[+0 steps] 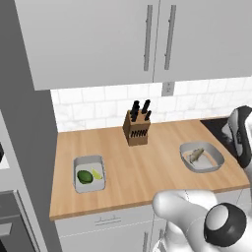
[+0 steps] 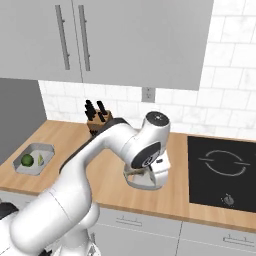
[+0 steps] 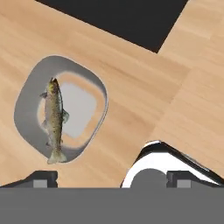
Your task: Take the meat container that has the fish and place it on the second highest rack of the freezer. Then take the vegetable container that has the lemon wedge and avocado and place it on the highest rack of the freezer.
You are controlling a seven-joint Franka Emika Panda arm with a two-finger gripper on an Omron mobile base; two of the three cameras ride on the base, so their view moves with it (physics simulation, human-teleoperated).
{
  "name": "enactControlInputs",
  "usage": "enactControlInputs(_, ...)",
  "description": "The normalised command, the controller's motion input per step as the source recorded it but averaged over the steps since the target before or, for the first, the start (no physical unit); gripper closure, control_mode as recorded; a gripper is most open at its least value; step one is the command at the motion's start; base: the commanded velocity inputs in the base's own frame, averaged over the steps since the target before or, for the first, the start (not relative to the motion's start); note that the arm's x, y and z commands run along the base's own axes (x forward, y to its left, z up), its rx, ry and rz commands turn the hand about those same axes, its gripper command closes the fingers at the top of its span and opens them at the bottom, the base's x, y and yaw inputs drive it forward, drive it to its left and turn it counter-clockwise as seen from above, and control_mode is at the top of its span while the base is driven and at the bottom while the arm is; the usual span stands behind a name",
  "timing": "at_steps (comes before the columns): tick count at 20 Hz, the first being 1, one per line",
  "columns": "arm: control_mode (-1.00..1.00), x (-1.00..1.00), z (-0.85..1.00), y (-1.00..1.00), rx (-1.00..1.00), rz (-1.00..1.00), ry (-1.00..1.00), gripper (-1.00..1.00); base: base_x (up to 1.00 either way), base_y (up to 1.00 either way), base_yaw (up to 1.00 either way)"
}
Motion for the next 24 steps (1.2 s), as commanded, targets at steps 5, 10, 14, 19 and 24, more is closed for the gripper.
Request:
enactControlInputs(5, -1.0, 0.1, -0.7, -0.2, 0.12, -0.45, 0.24, -1.0, 0.0, 0.0, 0.0)
enactControlInputs(10, -1.0, 0.14, -0.46, -0.02, 0.21, -0.11, 0.05, -1.0, 0.0, 0.0, 0.0)
enactControlInputs(14, -1.0, 0.0, -0.34, -0.02, 0.27, 0.0, 0.0, -1.0, 0.0, 0.0, 0.0)
enactControlInputs(19, -1.0, 0.05, -0.27, 0.02, 0.12, 0.0, 0.0, -1.0, 0.0, 0.0, 0.0)
enactControlInputs(24, -1.0, 0.14, -0.14, 0.0, 0.06, 0.0, 0.0, -1.0, 0.0, 0.0, 0.0)
